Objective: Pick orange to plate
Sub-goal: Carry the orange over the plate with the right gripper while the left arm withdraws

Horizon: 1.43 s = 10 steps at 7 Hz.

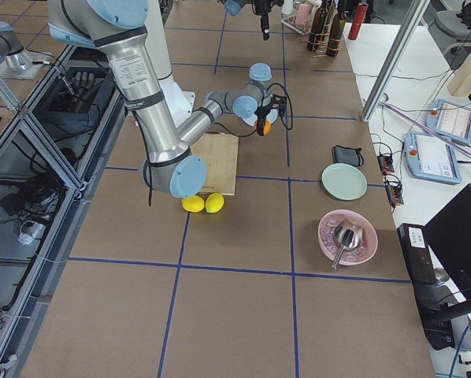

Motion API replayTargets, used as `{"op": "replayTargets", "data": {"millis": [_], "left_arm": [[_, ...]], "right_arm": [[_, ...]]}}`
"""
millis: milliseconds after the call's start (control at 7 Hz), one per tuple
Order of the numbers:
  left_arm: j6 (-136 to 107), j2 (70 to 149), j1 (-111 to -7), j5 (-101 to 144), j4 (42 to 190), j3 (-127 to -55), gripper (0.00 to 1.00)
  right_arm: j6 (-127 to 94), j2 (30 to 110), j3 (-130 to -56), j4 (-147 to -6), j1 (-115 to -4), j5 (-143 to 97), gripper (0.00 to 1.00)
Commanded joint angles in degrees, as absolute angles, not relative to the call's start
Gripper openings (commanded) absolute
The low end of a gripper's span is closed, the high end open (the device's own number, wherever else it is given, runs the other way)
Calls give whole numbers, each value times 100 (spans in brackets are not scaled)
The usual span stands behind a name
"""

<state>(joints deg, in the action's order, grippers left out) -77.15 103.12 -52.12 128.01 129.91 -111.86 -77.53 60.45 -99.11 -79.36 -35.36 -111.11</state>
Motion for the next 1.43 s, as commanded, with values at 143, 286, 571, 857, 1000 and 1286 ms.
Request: {"op": "replayTargets", "data": {"millis": [143, 286, 571, 857, 1000, 1286], "left_arm": [[-6768, 9590, -5826, 13025, 12990, -11320, 100], [-6611, 9537, -5888, 13025, 12990, -11294, 100], [-5820, 9159, -6125, 13025, 12981, -11312, 100], [-5827, 9167, -6135, 13025, 12973, -11329, 100], [-5818, 9167, -6126, 13025, 12973, -11294, 100], [-5827, 9167, -6126, 13025, 12973, -11303, 100]], "right_arm": [[-8727, 4688, -8820, -8095, -2944, -10635, 5], [-8719, 4598, -8607, -8086, -2936, -10609, 5], [-8692, 4492, -8413, -8069, -2901, -10487, 6], [-8675, 4359, -8131, -8068, -2822, -10442, 10], [-8675, 4359, -8069, -8068, -2778, -10441, 13], [-8675, 4281, -7972, -8060, -2769, -10389, 18]]}}
